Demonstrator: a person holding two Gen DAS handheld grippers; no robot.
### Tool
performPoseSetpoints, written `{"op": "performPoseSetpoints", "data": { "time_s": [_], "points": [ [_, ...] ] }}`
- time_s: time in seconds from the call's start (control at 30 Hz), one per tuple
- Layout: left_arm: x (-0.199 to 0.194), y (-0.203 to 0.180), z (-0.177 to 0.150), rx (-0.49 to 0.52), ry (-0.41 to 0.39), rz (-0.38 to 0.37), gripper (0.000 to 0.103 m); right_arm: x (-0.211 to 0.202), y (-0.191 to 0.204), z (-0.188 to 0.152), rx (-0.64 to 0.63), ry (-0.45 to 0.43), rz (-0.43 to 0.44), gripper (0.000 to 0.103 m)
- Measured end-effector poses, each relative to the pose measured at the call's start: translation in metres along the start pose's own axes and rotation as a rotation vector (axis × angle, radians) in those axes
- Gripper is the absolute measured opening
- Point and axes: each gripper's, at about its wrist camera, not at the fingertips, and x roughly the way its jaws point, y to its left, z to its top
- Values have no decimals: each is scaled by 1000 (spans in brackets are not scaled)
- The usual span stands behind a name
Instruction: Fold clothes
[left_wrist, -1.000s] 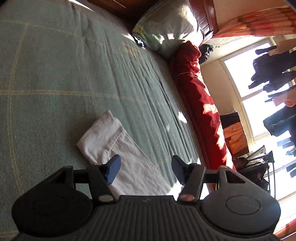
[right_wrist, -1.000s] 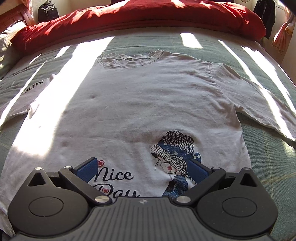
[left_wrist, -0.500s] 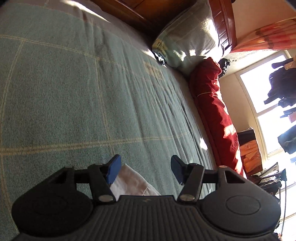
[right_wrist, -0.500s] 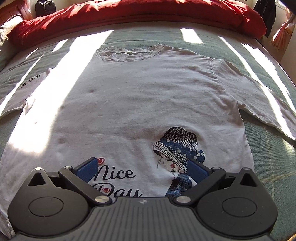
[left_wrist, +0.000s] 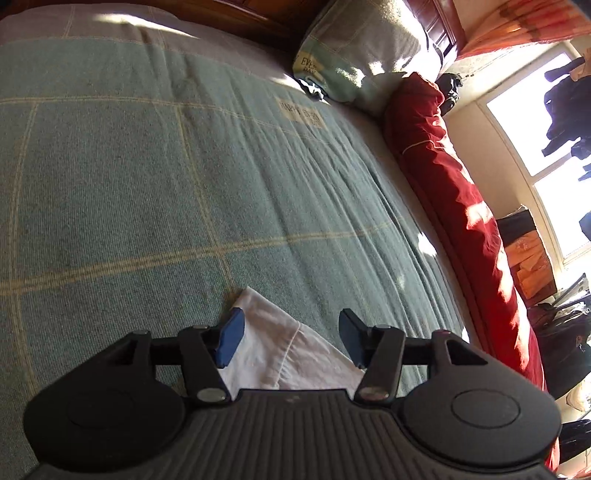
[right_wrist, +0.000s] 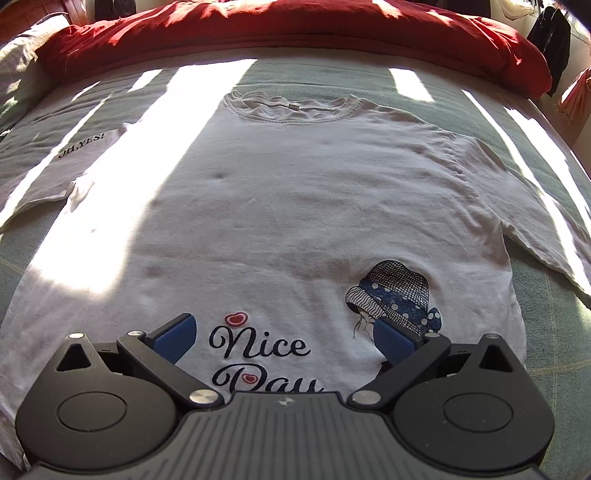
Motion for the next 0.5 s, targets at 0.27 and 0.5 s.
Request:
{"op": "performPoseSetpoints", "data": {
  "time_s": [0.27, 0.5],
  "points": [
    [-9, 27, -47, -188, 156, -48, 60, 1, 4, -8, 21, 2, 33, 103],
    [11, 38, -51, -255, 97, -88, 60, -2, 4, -10, 32, 0, 44, 103]
  ]
}}
